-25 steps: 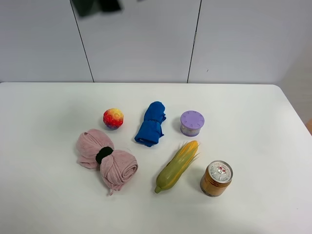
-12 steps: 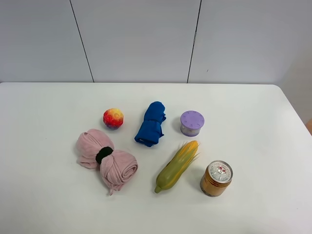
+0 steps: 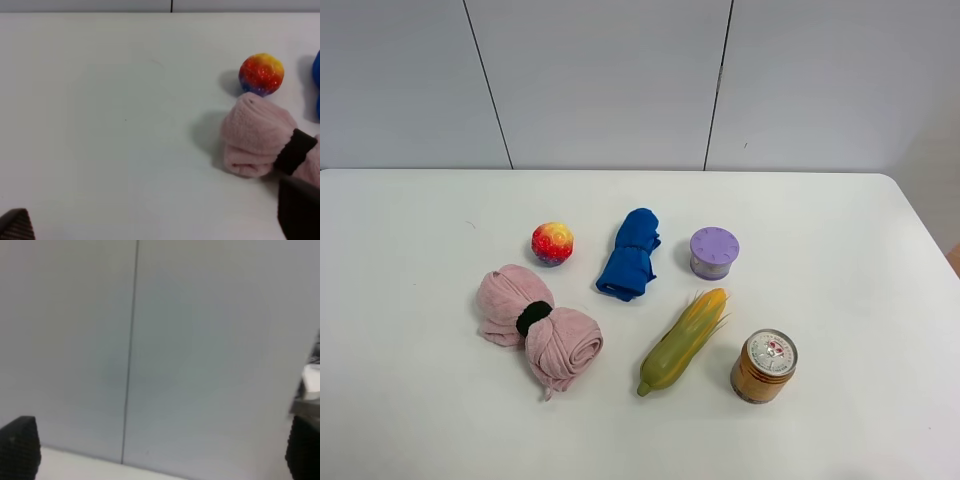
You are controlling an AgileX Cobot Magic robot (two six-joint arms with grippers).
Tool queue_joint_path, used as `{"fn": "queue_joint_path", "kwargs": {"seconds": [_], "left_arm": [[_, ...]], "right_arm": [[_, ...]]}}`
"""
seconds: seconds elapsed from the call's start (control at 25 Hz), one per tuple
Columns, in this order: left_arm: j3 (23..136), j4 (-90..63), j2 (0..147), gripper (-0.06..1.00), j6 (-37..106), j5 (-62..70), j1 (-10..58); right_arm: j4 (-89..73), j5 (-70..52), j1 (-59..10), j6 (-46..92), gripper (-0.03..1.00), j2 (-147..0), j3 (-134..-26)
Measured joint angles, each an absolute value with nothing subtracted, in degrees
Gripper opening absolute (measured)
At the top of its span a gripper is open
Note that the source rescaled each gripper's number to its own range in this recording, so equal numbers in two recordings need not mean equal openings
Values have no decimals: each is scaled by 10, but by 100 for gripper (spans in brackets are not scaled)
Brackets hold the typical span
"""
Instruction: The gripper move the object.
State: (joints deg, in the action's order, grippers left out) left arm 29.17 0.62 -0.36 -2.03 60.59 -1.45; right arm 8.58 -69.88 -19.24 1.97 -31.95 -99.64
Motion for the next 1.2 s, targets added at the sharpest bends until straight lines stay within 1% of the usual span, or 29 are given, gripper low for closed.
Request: {"fn": "queue_joint_path", "kwargs": {"seconds": [0.08, 0.2, 0.32, 0.4, 0.56, 0.72, 0.8, 0.88, 0.96, 1.08, 1.2], "left_arm": [[292, 6, -4, 100, -20, 606, -15], [292, 6, -4, 100, -20, 606, -15], [292, 6, -4, 100, -20, 606, -15], [292, 6, -4, 100, -20, 606, -15], [292, 6, -4, 100, -20, 606, -15], [292, 6, -4, 100, -20, 606, -15], [292, 6, -4, 100, -20, 606, -15], [292, 6, -4, 100, -20, 606, -15], [292, 6, -4, 100, -20, 606, -15], [292, 6, -4, 100, -20, 606, -15], [292, 6, -4, 100, -20, 606, -15]], "right_arm": [[53, -699, -131, 22, 100, -286, -996], [29, -699, -68, 14, 100, -239, -996], [21, -698, -36, 0, 100, -204, -987], [17, -697, -28, -8, 100, -180, -956], [15, -697, -27, -22, 99, -130, -805], [10, -693, -27, -23, 99, -92, -606], [4, -667, -27, -23, 99, -70, -514], [0, -641, -27, -23, 99, -45, -443], [0, -628, -27, -23, 99, -22, -381], [0, -629, -27, -23, 99, 1, -317], [-11, -628, -27, -23, 99, 2, -293]]}}
